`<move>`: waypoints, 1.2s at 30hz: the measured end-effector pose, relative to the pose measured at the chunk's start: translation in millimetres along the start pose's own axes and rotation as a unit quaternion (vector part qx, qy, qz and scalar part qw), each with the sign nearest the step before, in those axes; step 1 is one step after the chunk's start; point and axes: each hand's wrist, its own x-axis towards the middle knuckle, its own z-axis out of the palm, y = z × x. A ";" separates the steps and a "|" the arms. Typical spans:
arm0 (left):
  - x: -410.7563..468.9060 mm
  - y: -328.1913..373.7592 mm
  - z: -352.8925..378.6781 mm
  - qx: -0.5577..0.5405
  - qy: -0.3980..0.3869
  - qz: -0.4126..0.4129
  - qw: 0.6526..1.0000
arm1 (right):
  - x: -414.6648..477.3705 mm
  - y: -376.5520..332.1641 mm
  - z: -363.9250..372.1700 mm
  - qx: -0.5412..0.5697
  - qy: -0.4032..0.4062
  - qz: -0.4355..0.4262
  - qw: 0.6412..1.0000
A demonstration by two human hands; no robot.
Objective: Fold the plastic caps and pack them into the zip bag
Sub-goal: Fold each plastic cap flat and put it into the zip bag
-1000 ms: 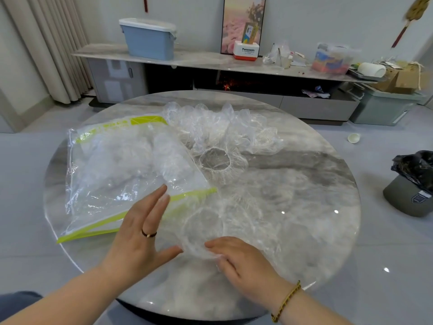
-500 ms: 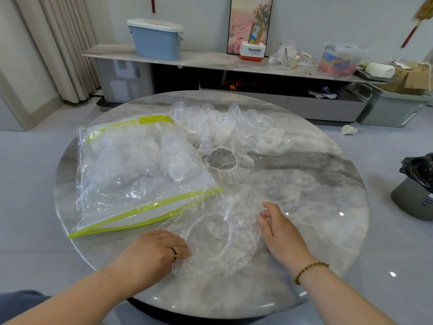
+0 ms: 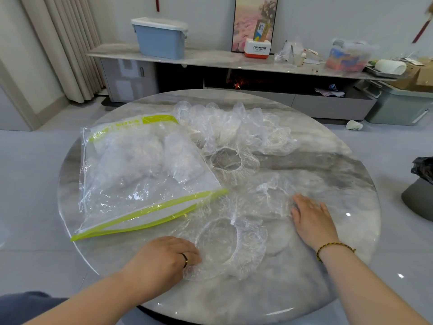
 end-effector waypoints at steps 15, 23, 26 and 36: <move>18.5 11.6 16.4 0.011 0.060 -0.026 0.998 | -90.1 -56.6 15.4 0.072 0.074 -0.345 0.933; 12.5 20.7 12.3 -0.013 0.029 0.018 0.999 | -85.1 -52.9 14.2 0.179 -0.032 -0.264 0.947; 8.7 16.0 13.1 -0.004 0.025 0.009 1.000 | -81.5 -41.4 1.2 0.190 -0.058 -0.223 0.954; 20.1 13.5 12.9 -0.108 0.052 -0.174 0.977 | -66.3 -50.8 -2.9 0.380 -0.047 -0.046 0.923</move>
